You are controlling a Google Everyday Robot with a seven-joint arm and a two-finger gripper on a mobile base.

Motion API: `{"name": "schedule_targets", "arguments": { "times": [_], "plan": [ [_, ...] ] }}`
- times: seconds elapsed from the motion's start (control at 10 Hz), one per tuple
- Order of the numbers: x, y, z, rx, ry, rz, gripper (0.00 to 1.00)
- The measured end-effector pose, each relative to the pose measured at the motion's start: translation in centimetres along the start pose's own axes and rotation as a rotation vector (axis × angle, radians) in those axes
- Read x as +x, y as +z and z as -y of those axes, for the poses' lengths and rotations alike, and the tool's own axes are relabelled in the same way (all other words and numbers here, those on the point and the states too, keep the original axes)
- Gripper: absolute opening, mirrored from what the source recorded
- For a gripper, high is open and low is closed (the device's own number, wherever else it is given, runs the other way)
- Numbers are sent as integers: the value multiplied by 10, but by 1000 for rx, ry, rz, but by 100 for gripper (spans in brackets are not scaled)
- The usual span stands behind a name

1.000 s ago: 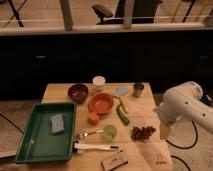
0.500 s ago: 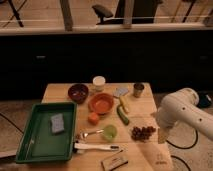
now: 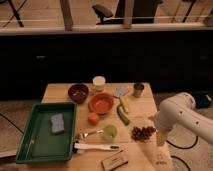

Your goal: Place grapes in red bowl

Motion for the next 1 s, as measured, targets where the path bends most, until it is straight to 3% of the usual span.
{"name": "schedule_targets", "arguments": {
  "times": [1.0],
  "plan": [
    [-5,31,10,-29,-55,19,80]
  ]
}}
